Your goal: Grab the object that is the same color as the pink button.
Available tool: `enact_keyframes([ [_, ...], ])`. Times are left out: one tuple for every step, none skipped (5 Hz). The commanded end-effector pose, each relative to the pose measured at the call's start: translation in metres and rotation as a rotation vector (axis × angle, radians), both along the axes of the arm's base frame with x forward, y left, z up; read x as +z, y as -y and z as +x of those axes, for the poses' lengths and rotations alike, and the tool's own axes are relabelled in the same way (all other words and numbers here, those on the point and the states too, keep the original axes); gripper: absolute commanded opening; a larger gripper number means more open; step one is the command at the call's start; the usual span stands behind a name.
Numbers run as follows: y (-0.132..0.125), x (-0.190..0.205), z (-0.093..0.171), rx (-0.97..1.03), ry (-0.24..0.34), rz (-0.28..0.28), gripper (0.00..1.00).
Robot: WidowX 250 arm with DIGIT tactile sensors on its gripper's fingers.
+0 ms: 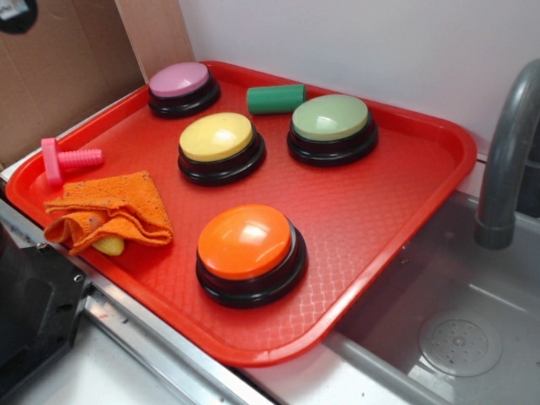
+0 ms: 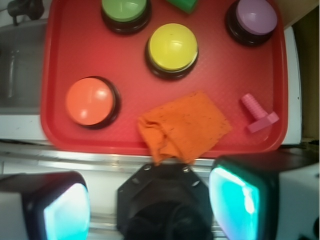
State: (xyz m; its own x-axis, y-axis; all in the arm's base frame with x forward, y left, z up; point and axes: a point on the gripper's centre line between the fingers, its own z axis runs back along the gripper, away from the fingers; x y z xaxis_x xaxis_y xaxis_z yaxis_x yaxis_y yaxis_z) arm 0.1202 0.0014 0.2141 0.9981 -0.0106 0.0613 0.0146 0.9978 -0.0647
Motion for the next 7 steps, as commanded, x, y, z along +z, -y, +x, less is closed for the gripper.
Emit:
enact_keyframes([
  [-0.039, -0.039, 0.020, -0.159, -0.056, 0.021, 1.00],
  [-0.069, -0.071, 0.029, -0.296, -0.139, 0.077, 1.00],
  [-0.090, -0.097, 0.037, -0.411, -0.184, 0.093, 1.00],
  [-0.124, -0.135, 0.036, -0.502, -0.232, 0.131, 1.00],
  [-0.140, -0.158, 0.034, -0.494, -0.175, 0.127, 1.00],
  [-0.157, -0.174, 0.030, -0.431, -0.142, 0.133, 1.00],
  [-0.162, -0.188, 0.033, -0.433, -0.147, 0.120, 1.00],
])
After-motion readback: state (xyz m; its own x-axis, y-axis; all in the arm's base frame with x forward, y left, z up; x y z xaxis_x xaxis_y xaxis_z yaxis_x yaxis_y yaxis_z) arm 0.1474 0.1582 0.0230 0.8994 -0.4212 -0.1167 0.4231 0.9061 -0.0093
